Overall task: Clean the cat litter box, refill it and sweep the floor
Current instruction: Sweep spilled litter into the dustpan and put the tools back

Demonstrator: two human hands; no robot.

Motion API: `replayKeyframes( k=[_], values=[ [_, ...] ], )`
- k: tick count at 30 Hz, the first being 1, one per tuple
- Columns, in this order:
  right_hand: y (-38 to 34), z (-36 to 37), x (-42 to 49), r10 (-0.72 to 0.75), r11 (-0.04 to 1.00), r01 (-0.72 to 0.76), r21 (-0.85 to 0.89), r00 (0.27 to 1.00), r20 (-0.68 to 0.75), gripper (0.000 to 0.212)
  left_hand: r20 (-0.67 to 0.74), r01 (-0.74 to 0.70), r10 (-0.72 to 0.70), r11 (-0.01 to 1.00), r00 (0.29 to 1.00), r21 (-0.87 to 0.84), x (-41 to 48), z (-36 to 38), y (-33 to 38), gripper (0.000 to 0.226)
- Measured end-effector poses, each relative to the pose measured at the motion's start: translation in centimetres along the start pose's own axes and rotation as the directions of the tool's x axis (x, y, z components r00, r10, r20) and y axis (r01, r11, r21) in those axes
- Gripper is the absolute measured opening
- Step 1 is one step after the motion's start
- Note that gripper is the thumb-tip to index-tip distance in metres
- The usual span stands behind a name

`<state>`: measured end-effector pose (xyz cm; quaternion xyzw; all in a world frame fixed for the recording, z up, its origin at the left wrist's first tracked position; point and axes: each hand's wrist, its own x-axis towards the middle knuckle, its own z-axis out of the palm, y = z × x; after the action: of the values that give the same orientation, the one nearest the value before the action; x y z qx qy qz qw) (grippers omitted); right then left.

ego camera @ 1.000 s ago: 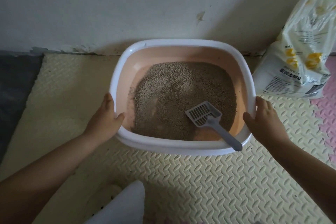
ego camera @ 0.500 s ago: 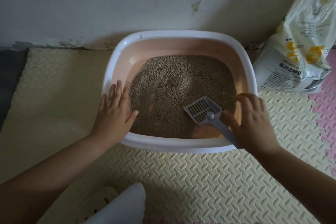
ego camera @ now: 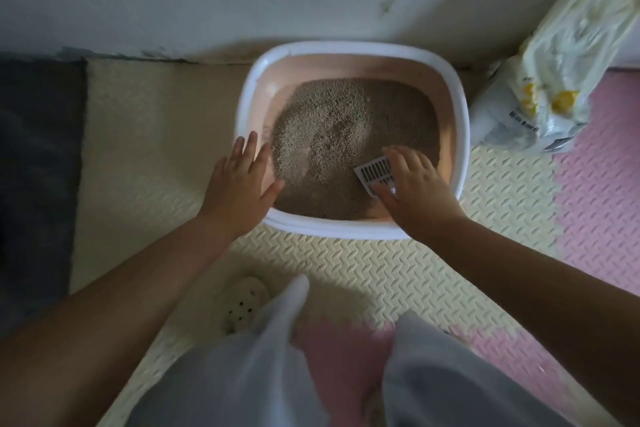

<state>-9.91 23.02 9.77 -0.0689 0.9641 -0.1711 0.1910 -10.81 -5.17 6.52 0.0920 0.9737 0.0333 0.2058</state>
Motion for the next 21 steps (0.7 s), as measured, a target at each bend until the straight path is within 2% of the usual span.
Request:
replayKeyframes(
  k=[4, 7, 9, 11, 14, 18, 21],
  values=[
    [-5.9, -7.0, -2.0, -0.018, 1.0, 0.018, -0.016, 1.0, 0.017, 0.059, -0.018, 0.065, -0.067, 0.993, 0.998, -0.098, -4.1, -8.3, -0.4, 0.062],
    [-10.8, -13.4, -3.5, -0.031, 0.999, 0.031, -0.025, 0.999, 0.023, 0.059, -0.199, -0.01, -0.024, 0.985, 0.98, -0.172, -8.4, -15.9, -1.4, 0.04],
    [-14.4, -17.8, -4.2, -0.033, 0.999, 0.034, -0.037, 0.999, 0.025, 0.061, -0.299, 0.007, -0.081, 0.97, 0.951, -0.243, -11.3, -20.7, -2.9, 0.03],
    [-18.6, -22.3, -4.7, -0.051, 0.996, 0.052, -0.069, 0.999, 0.017, 0.062, -0.332, 0.083, -0.206, 0.934, 0.921, -0.348, -14.4, -25.5, -4.8, 0.038],
    [-25.6, -28.8, -6.1, -0.078, 0.992, 0.076, -0.097, 0.997, -0.01, 0.06, -0.293, 0.198, -0.355, 0.869, 0.888, -0.453, -19.4, -32.3, -7.7, 0.055],
    [-34.5, -35.9, -7.7, -0.166, 0.985, 0.161, -0.058, 0.981, -0.1, 0.058, -0.278, 0.276, -0.42, 0.857, 0.864, -0.435, -24.9, -40.9, -10.7, 0.066],
    [-40.1, -39.1, -8.9, -0.227, 0.974, 0.224, -0.038, 0.964, -0.137, 0.057, -0.292, 0.326, -0.457, 0.856, 0.84, -0.402, -28.6, -45.8, -12.3, 0.067]
  ],
)
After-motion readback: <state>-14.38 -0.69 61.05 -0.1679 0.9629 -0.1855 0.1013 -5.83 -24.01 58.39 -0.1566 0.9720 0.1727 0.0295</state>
